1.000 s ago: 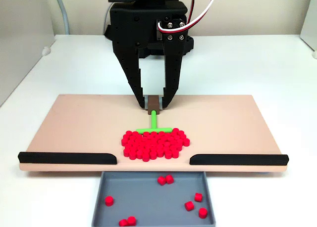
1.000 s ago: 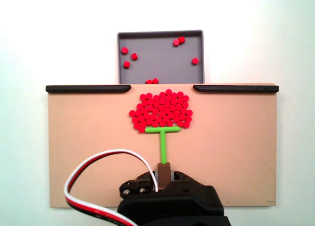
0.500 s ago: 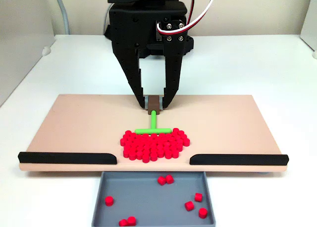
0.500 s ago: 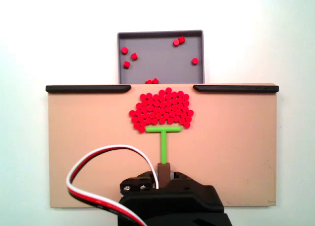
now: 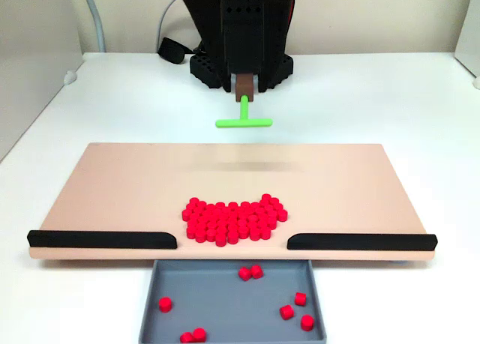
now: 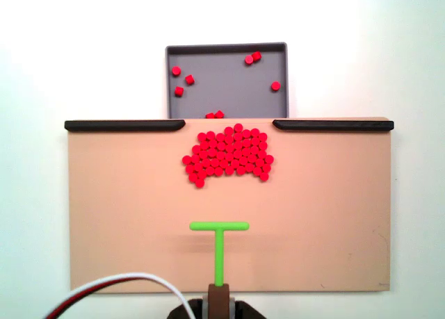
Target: Gather the bottom side granules
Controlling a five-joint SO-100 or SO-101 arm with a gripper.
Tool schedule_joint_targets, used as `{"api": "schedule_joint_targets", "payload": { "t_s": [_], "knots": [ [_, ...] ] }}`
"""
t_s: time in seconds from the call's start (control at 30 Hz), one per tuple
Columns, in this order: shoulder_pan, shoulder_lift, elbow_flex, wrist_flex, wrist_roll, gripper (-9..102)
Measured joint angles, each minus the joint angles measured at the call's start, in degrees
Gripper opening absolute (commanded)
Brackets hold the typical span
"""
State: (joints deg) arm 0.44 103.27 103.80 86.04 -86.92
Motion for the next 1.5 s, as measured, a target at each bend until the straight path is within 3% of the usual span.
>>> {"api": "schedule_joint_targets", "payload": {
  "t_s": [0.27,1.5],
  "knots": [
    [-2.6,0.0,-3.9,5.2,1.8,0],
    [-2.2,-0.5,-3.9,4.5,-1.1,0]
  ]
}}
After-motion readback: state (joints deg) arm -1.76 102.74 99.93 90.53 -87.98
